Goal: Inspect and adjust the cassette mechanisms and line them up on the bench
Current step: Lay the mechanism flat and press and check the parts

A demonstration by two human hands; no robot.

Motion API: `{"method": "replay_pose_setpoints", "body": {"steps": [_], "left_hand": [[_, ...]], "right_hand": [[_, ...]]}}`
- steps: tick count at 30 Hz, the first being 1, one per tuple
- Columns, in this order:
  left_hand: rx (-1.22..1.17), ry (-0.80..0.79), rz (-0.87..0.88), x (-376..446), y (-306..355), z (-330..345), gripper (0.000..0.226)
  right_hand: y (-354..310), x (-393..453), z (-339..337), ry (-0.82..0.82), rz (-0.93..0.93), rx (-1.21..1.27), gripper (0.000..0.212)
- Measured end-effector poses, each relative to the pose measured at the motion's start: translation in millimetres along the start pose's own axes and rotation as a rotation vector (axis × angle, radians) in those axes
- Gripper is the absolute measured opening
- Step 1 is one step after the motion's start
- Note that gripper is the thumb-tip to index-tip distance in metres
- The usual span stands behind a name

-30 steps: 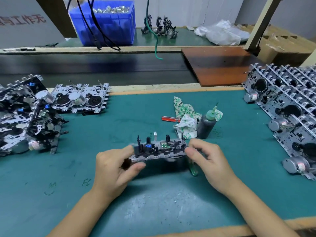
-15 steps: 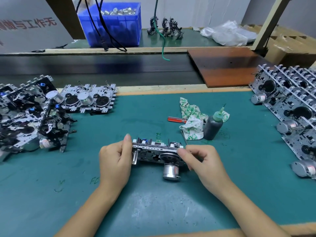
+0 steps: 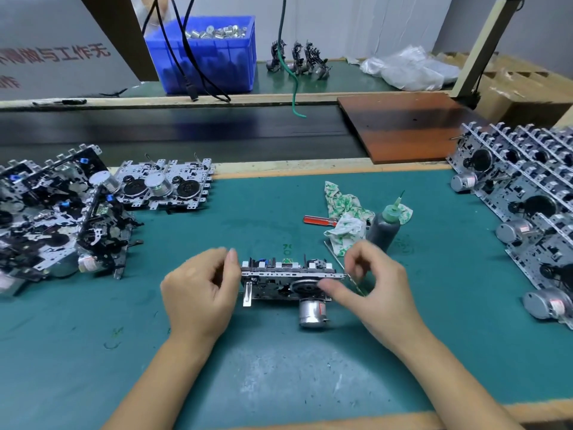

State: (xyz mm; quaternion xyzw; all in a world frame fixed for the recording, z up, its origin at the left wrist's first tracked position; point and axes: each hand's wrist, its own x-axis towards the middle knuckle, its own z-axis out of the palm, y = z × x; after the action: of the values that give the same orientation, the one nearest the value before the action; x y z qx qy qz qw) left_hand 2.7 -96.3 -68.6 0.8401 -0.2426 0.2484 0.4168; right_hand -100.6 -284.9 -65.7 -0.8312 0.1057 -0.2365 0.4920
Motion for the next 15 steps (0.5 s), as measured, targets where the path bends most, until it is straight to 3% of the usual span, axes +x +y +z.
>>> {"method": "replay_pose_setpoints", "body": {"steps": [3,9,15], "left_hand": [[-0.032,-0.001,0.117,11.7,9.8,-6.1,0.036],[-0.233,-0.539,0.321,33.4,39.4,-6.1,0.025],[-0.265,-0.483,0.272,29.7,41.9,0.6,0.014]], "right_hand": [[-4.1,3.3,-5.6,-0.112,-0.051,-0.027,0.039],[-3.5,9.7,-2.6,-0.277,-0.045,0.051,0.034],[0.0,12.8,-0.8,-0.31,0.002,0.115,0.031]]}}
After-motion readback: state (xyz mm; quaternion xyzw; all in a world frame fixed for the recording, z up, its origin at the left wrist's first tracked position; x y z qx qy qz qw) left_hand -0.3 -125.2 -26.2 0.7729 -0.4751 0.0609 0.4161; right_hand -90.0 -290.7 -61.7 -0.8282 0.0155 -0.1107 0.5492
